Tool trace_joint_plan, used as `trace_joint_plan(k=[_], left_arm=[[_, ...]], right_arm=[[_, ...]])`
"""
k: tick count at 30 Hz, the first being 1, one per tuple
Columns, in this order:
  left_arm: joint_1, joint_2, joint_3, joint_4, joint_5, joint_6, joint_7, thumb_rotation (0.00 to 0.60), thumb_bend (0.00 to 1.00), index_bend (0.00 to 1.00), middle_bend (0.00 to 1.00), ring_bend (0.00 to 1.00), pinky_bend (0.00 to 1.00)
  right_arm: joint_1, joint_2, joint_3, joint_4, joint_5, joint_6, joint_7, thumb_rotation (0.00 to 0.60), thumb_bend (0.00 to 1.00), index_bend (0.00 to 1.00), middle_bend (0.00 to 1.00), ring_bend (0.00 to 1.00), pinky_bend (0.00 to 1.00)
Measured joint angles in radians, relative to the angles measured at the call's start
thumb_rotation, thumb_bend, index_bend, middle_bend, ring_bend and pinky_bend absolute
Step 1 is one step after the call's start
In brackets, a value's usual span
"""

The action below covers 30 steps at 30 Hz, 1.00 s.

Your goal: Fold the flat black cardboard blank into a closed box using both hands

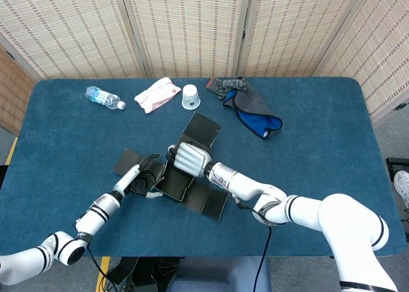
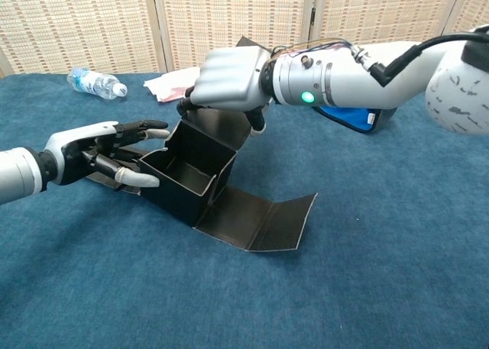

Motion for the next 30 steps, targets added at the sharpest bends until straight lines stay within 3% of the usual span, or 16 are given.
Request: trace_joint_plan(k=[11,22,30], left_arm=[[-0.016,0.006,0.019,-0.001,0.029,-0.021,-0.092,0.600,0.07,0.00,0.00,0.48,0.73],[-0.024,-0.002,0.041,0.023,0.065,-0.003,-0.188,0.600,0.07,0.00,0.00,0.50,0.73],[-0.032,-0.008,0.067,0.054,0.104,0.022,-0.288,0.600,0.07,0.08,0.00,0.50,0.73]], right_arm=[[0.018,-0.033,-0.003,0.080,-0.104,0.017,0.037,0.600,0.19,0.38,0.33,0.79,0.93],[0.024,-0.048,0.007,0.101,-0.135,0.008,0.044,0.600,0.19,0.38,0.33,0.79,0.93],[0.017,-0.051,0.027,0.094,-0.119,0.002,0.027,0.600,0.19,0.38,0.33,0.79,0.93]])
